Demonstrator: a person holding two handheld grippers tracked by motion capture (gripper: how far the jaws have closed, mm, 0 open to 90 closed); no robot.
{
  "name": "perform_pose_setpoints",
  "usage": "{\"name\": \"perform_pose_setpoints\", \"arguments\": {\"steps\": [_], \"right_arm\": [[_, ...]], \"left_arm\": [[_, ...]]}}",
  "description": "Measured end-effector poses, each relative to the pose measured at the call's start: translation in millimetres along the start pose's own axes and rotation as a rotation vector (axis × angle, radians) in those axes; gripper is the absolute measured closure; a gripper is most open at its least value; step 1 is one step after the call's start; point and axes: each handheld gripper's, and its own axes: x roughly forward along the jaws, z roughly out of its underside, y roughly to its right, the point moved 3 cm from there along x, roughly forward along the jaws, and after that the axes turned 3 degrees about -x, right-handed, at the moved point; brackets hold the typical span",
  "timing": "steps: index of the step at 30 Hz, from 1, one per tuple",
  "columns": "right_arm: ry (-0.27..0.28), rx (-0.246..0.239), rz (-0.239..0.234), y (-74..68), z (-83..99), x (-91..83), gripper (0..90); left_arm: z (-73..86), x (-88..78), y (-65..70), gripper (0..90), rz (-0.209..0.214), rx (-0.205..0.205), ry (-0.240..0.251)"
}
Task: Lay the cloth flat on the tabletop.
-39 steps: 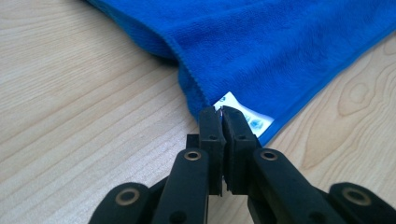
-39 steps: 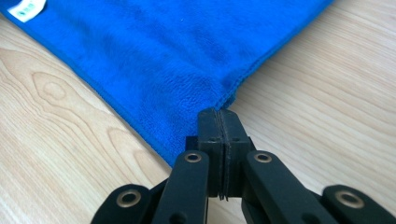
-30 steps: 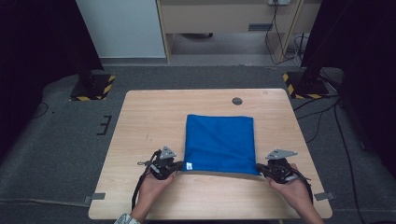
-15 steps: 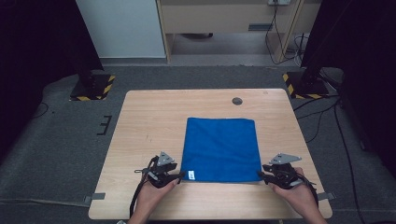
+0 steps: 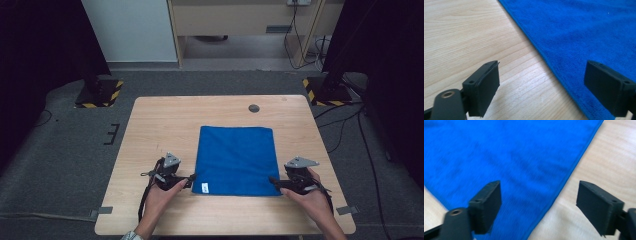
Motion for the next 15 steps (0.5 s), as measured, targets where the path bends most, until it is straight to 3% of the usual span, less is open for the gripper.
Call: {"name": "perform_pose_setpoints", "arguments": {"steps": [7, 15], "right_arm": [[0.062, 0.001, 0.007, -0.4, -15.6, 11.3, 13.3], [0.094, -0.066, -0.055, -24.7, -38.1, 24.9, 9.7]], "left_arm": [[-0.8, 1.4, -6.0, 7.8, 0.006, 0.011, 0.02], [-4.0, 4.5, -9.2, 6.7, -0.008, 0.048, 0.037]]}}
